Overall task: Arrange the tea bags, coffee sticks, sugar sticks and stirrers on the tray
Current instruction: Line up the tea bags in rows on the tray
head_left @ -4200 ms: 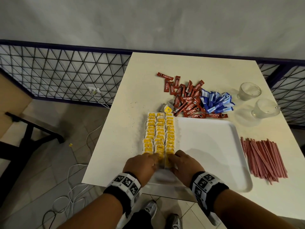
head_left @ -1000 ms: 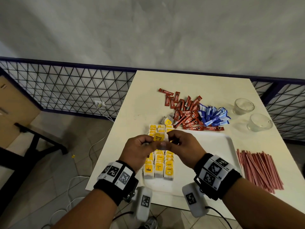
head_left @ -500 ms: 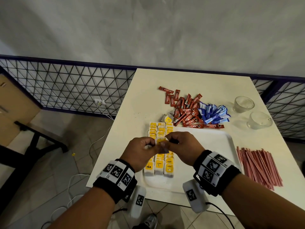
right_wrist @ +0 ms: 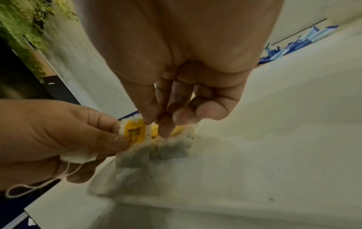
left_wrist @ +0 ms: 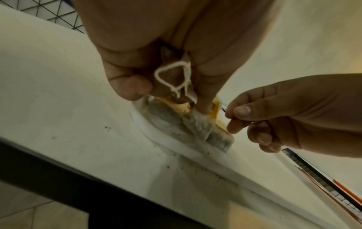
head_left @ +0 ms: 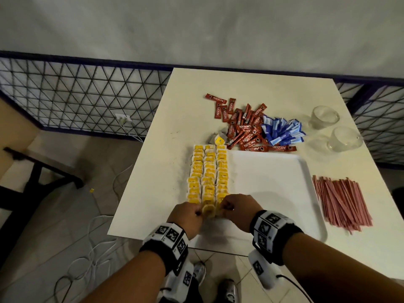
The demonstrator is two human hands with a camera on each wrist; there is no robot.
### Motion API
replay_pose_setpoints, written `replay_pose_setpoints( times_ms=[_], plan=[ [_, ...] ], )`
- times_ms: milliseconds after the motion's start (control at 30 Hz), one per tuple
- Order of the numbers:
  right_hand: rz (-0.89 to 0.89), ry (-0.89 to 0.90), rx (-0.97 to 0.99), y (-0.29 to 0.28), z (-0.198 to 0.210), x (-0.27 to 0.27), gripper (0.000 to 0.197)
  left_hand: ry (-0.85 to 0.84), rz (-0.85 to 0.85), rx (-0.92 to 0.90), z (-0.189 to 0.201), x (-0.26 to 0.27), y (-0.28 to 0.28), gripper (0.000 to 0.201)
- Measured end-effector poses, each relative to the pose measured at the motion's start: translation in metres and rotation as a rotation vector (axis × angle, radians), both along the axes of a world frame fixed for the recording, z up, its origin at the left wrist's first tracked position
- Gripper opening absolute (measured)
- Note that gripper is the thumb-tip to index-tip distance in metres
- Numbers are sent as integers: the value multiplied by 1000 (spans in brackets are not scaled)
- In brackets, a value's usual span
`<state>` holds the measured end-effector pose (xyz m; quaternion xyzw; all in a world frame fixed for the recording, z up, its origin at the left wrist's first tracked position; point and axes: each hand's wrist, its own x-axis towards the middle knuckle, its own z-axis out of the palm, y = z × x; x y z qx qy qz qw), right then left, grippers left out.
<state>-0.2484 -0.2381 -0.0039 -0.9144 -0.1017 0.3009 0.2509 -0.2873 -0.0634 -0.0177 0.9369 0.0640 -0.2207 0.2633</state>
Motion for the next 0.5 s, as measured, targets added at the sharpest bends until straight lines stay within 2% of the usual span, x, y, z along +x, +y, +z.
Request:
replay_pose_setpoints(
  times_ms=[200,367,500],
  plan=[
    [-16,-21,-52,-17,-10,-2,7,-22,28,46,-8,2,-5,18],
    [78,-72,-80,-16,-14,-7,11,-33,92,112,-7,1,-10,15],
    [161,-138,-68,-14,-14,-11,17,-117,12,85,-2,-5,-7,12]
  ],
)
